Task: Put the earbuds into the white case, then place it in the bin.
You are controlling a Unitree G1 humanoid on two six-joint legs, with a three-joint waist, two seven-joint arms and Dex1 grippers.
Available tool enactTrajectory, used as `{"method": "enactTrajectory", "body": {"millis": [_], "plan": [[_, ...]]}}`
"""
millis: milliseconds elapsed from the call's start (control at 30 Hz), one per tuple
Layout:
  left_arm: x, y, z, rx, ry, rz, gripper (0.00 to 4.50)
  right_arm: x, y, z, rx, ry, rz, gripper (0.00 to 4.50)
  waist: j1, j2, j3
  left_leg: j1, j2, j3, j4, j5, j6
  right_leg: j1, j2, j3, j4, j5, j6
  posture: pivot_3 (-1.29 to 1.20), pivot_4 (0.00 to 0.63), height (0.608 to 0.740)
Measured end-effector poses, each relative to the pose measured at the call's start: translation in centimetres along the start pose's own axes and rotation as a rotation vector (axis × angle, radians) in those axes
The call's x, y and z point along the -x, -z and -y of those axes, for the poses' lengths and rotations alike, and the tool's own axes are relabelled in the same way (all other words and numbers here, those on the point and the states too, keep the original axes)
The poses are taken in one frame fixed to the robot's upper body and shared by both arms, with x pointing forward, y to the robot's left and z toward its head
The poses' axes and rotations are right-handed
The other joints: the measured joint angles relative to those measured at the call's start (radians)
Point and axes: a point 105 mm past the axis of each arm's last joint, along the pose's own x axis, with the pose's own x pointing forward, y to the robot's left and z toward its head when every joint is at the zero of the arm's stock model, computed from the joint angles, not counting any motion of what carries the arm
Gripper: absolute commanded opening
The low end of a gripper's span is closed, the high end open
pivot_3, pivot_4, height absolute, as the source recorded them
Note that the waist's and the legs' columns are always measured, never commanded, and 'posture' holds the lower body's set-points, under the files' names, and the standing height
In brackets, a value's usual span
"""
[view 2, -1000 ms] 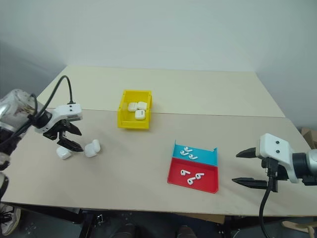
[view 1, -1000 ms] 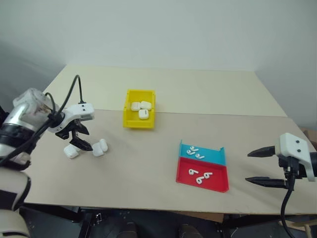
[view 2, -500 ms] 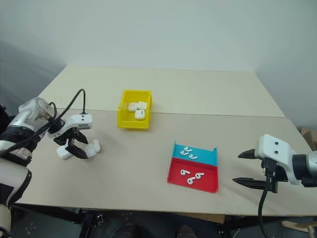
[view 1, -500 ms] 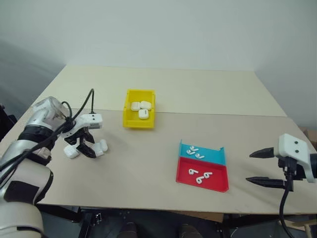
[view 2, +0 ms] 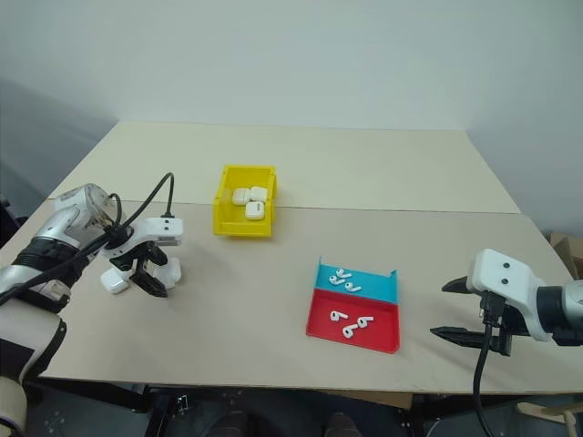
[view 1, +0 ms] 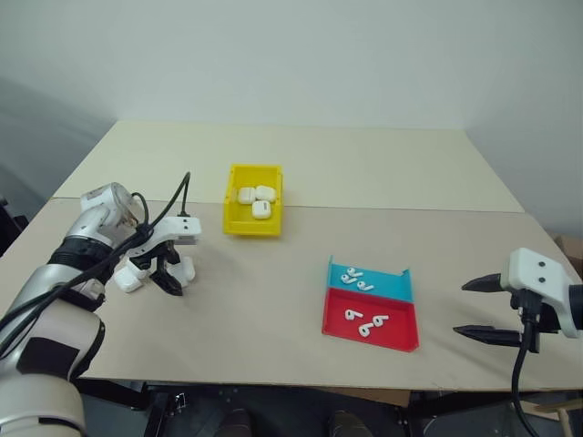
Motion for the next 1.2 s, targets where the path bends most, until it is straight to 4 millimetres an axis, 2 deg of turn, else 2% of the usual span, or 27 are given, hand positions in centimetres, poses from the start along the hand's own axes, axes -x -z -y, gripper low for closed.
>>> {"method": "enactTrajectory", "body": {"millis": [600,700,800,833,1200], "plan": [[-0.5,0.2,0.2,-0.034,-0.088,-0.033,4.50,-0.4,-0.1,0.2,0.008,0.008,0.000,4.40,-0.002,0.000,0.000,0.004,0.000,0.000,0.000,0.000,0.000,0.002,0.000,0.000,0.002,0.000,0.000,0.00,0.150,0.740],[-0.5,0.3,0.0,-0.037,-0.113,-0.033,3.88,-0.5,-0.1,0.2,0.008,0.005,-0.003,4.50,-0.003,0.000,0.000,0.004,0.000,0.000,0.000,0.000,0.000,0.002,0.000,0.000,0.003,0.000,0.000,0.00,0.150,0.740],[-0.5,0.5,-0.2,-0.043,-0.141,-0.048,2.90,-0.5,-0.1,0.2,0.010,0.007,-0.004,4.50,-0.005,0.000,0.000,0.004,0.000,0.000,0.000,0.000,0.000,0.002,0.000,0.001,0.003,0.000,0.000,0.00,0.150,0.740],[-0.5,0.5,-0.3,-0.044,-0.147,-0.049,2.78,-0.5,-0.1,0.2,0.010,0.007,-0.004,4.50,-0.006,0.000,0.000,0.004,0.000,0.000,0.000,0.000,0.000,0.002,0.000,0.001,0.003,0.000,0.000,0.00,0.150,0.740],[0.1,1.1,0.2,-0.094,-0.167,-0.047,2.78,-0.5,-0.1,0.3,0.014,0.012,-0.009,4.50,-0.004,0.000,0.000,0.004,0.000,0.000,0.000,0.000,0.000,0.001,0.000,0.001,0.005,0.000,0.000,0.00,0.150,0.740]]}}
